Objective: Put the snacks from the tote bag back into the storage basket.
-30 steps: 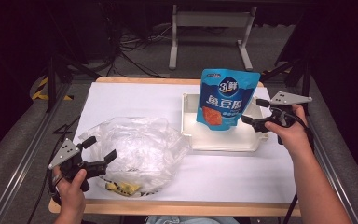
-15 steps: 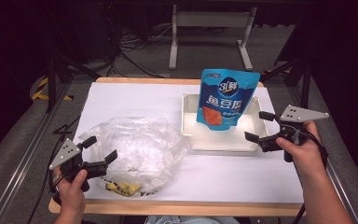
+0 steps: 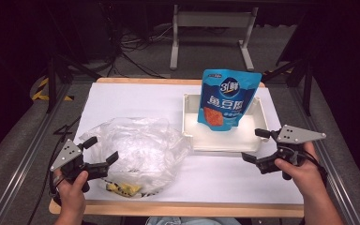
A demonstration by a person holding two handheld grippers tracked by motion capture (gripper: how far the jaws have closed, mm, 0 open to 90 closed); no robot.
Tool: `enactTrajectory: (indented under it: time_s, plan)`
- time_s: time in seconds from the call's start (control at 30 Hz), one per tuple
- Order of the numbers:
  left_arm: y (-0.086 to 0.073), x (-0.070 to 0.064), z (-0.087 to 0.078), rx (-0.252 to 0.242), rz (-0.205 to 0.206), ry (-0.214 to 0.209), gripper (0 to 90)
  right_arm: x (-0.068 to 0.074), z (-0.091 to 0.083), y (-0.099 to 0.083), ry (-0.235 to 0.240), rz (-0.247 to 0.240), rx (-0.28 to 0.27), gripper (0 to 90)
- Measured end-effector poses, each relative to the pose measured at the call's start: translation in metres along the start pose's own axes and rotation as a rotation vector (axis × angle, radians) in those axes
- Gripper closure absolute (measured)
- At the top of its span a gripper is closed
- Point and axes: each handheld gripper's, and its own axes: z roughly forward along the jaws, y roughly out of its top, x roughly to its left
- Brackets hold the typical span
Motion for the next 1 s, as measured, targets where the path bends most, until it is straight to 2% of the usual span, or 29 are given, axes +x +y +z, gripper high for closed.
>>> enactTrajectory:
  time_s: [0.1,0.17,0.23,0.3,0.5,0.63,0.73,1.0]
  plan:
    - [0.000,-0.001,0.001,-0.004,0.010,0.000,3.3,0.002,0.001,-0.011,-0.009,0.014,-0.061,5.6]
    - [0.000,-0.003,0.002,0.010,0.034,0.002,3.3,0.002,0.005,-0.018,-0.006,0.008,-0.035,5.6]
    - [0.000,-0.004,0.002,0.007,0.033,0.001,3.3,0.002,0.006,-0.022,-0.014,0.006,-0.040,5.6]
    - [0.000,-0.004,0.003,0.008,0.039,-0.004,3.3,0.001,0.010,-0.029,-0.004,0.029,-0.028,5.6]
    - [0.000,-0.004,0.002,0.012,0.045,-0.003,3.3,0.003,0.021,-0.044,0.007,0.037,-0.007,5.6]
    - [-0.001,-0.005,0.003,0.009,0.049,-0.003,3.3,0.005,0.026,-0.049,-0.007,0.046,-0.004,6.0]
    - [-0.001,-0.007,0.004,0.012,0.073,0.007,3.3,0.007,0.030,-0.055,-0.019,0.059,0.004,6.6]
    - [-0.001,-0.009,0.006,0.034,0.106,-0.003,3.4,0.005,0.039,-0.066,-0.040,0.080,0.063,7.4]
